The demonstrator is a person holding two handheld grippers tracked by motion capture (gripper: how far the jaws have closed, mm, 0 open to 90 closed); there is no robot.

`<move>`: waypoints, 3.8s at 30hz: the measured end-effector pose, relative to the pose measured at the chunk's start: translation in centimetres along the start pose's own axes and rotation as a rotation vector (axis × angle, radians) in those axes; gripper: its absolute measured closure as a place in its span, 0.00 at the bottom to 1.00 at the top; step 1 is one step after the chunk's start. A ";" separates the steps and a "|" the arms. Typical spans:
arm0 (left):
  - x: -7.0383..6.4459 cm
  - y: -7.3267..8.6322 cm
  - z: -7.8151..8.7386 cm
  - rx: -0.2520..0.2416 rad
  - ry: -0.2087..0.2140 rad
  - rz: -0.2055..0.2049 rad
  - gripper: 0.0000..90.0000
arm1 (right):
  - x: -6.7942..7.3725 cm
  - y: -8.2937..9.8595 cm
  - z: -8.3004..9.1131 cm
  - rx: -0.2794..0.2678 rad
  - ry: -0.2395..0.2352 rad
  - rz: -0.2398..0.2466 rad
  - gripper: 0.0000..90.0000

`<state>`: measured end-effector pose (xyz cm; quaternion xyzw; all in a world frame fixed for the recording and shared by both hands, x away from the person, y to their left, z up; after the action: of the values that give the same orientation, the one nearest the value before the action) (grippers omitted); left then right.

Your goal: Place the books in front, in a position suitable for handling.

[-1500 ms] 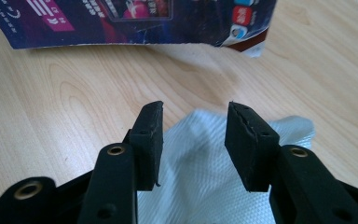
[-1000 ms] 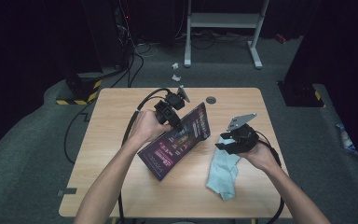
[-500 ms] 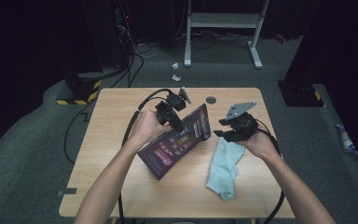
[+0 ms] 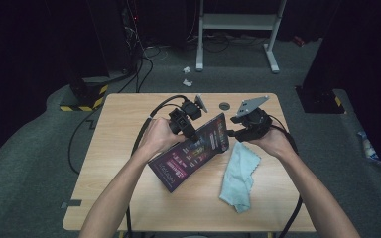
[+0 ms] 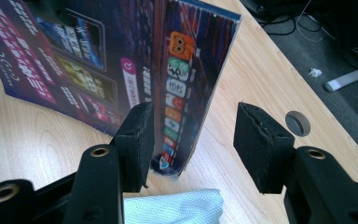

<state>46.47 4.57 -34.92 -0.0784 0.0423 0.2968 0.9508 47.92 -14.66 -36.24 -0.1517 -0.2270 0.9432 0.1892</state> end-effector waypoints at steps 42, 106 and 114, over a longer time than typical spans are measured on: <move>-1.1 -0.6 -0.4 0.024 -0.041 -0.134 0.87 | 0.8 -2.1 0.6 0.078 -0.198 0.286 0.82; 5.9 4.8 -0.4 -0.115 -0.116 0.036 0.52 | 0.4 2.0 4.7 0.030 -0.182 0.173 0.94; 6.5 5.3 -0.9 -0.155 -0.112 0.030 0.52 | 0.1 2.1 5.4 -0.006 -0.192 0.159 0.94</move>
<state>48.76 12.29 -37.26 -0.1345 -0.0330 0.3176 0.9381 45.25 -18.39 -32.71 -0.0786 -0.2343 0.9647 0.0909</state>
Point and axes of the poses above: each handheld gripper's, and its own axes: z roughly backward along the jaws, y roughly out of its underside, x roughly to its left, the point moved 4 cm from there along -z, roughly forward along the jaws, and after that the axes turned 13 degrees about x, right-handed, at the moved point
